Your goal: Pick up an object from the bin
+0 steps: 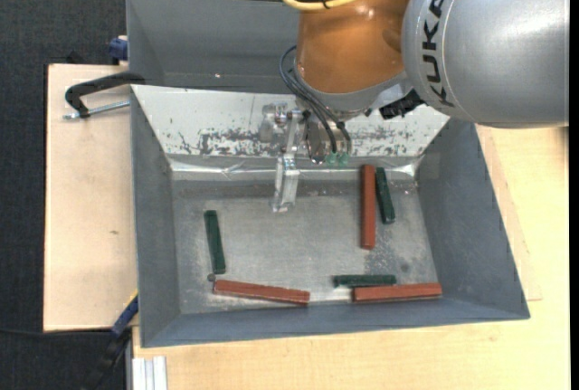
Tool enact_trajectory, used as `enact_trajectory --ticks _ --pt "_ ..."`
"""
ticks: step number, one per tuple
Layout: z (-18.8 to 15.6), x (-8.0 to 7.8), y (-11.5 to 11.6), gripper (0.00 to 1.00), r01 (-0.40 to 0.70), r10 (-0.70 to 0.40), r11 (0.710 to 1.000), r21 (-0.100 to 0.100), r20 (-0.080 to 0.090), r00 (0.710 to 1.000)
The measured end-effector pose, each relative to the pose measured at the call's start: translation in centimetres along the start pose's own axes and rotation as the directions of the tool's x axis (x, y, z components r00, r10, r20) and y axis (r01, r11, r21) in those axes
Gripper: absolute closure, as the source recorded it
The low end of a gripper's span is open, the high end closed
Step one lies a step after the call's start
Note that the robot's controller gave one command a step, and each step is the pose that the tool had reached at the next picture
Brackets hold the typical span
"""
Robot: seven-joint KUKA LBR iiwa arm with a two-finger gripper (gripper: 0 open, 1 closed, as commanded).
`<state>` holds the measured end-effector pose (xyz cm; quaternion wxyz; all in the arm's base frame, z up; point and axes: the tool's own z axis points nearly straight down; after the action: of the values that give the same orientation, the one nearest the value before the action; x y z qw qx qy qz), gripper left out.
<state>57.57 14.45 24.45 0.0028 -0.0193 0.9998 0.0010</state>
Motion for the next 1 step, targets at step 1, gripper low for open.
enact_trajectory --ticks 1 --pt "5.20 0.46 3.88 0.00 0.188 -0.188 0.982 -0.001 0.003 0.982"
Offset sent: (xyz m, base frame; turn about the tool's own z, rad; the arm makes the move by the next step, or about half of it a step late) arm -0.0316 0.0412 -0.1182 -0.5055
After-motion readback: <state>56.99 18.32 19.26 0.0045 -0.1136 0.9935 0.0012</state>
